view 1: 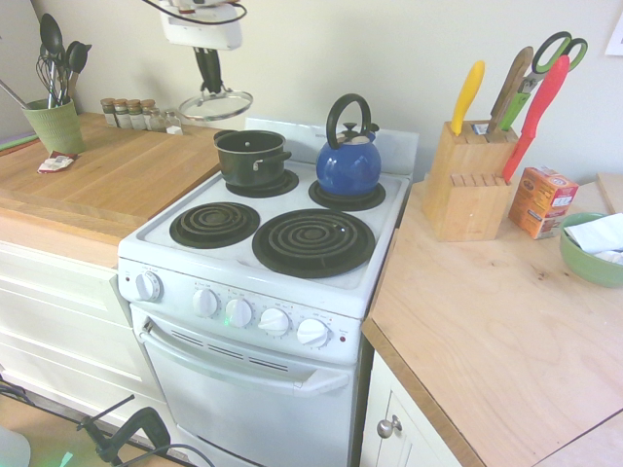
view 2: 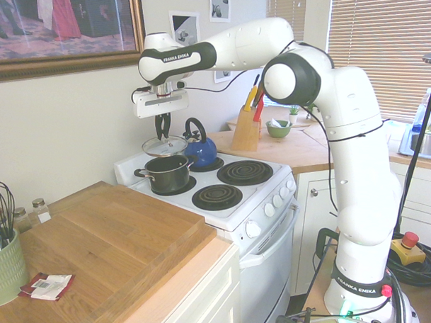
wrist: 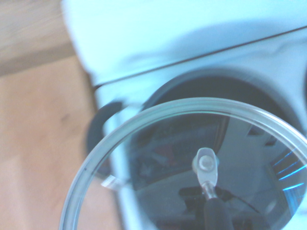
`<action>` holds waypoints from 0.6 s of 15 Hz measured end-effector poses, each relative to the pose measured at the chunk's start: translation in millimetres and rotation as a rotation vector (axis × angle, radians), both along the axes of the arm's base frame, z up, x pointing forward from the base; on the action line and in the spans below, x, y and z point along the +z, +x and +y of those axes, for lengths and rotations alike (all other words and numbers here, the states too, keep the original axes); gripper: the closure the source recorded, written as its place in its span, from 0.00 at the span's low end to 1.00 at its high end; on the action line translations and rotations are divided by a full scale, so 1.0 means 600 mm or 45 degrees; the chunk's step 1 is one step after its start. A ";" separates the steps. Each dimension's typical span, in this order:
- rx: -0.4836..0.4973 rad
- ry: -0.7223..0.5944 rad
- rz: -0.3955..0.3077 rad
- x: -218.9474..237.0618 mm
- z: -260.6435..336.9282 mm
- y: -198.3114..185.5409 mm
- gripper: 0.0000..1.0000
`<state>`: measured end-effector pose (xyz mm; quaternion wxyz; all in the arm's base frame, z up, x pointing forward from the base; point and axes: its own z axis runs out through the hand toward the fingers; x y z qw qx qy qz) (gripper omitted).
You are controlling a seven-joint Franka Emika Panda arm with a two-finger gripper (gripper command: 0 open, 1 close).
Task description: Cover the lid of the pot
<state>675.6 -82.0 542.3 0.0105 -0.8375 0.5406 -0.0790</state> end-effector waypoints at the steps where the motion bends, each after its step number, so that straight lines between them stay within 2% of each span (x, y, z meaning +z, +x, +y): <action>1: -0.007 0.006 0.009 -0.014 -0.014 0.012 1.00; 9: -0.018 0.028 0.088 -0.104 -0.030 0.050 1.00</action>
